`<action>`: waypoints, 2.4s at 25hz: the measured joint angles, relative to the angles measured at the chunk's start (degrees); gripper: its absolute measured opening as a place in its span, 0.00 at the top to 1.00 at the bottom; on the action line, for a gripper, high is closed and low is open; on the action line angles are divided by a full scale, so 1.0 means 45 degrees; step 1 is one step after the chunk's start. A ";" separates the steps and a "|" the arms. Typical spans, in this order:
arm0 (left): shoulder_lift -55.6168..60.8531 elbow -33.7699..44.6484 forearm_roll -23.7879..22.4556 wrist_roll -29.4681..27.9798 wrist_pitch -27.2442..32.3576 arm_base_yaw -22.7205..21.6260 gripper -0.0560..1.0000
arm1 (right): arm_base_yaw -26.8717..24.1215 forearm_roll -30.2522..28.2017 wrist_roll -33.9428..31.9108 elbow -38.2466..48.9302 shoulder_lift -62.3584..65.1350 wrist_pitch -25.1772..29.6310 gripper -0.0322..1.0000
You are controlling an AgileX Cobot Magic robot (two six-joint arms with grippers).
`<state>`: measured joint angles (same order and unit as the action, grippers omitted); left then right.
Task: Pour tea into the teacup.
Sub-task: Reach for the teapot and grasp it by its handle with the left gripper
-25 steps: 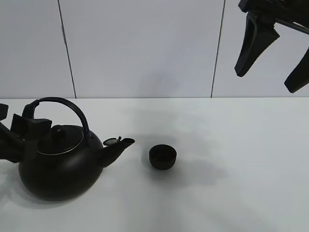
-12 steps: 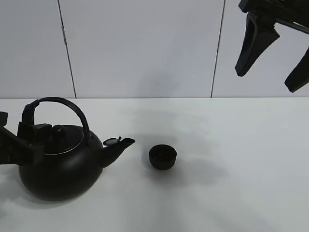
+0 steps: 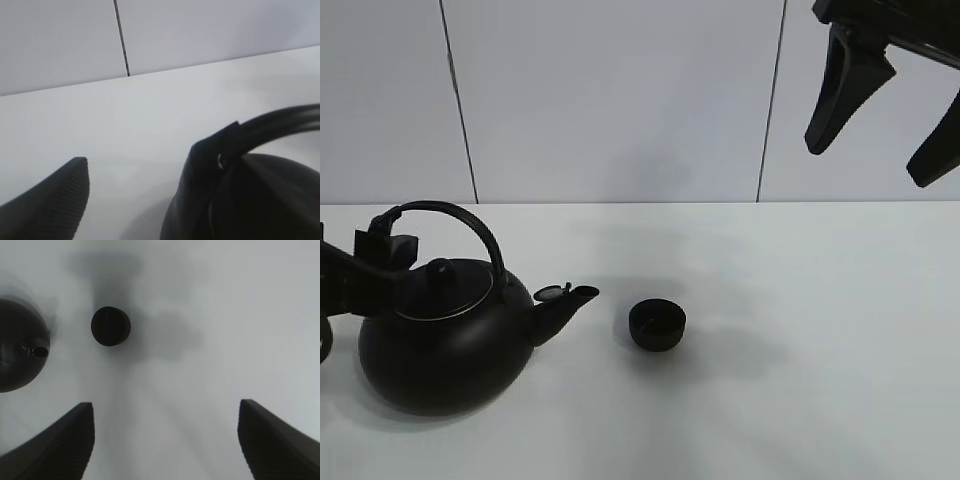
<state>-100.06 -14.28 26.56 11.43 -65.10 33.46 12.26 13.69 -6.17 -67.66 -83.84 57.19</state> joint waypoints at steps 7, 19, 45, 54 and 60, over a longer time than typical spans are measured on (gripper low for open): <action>-0.0041 -0.0413 -0.0322 0.0000 0.0298 0.0000 0.41 | 0.0000 0.0000 0.0000 0.0000 0.0000 -0.0011 0.44; -0.0041 -0.0413 -0.0567 0.0900 0.0484 0.0000 0.52 | 0.0000 0.0000 0.0000 0.0000 0.0000 -0.0034 0.44; -0.0105 -0.0413 -0.0852 0.1286 0.0463 -0.0016 0.84 | 0.0000 0.0000 0.0000 0.0000 0.0000 -0.0038 0.44; -0.0105 -0.0413 -0.0952 0.0754 0.0463 -0.0016 0.84 | 0.0000 0.0000 0.0000 0.0000 0.0000 -0.0038 0.44; -0.0069 -0.0533 -0.0971 0.0583 0.0597 -0.0016 0.84 | 0.0000 0.0000 0.0000 0.0000 0.0000 -0.0038 0.44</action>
<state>-100.36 -16.68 22.19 14.05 -62.42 33.38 12.26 13.69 -6.17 -67.66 -83.84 57.02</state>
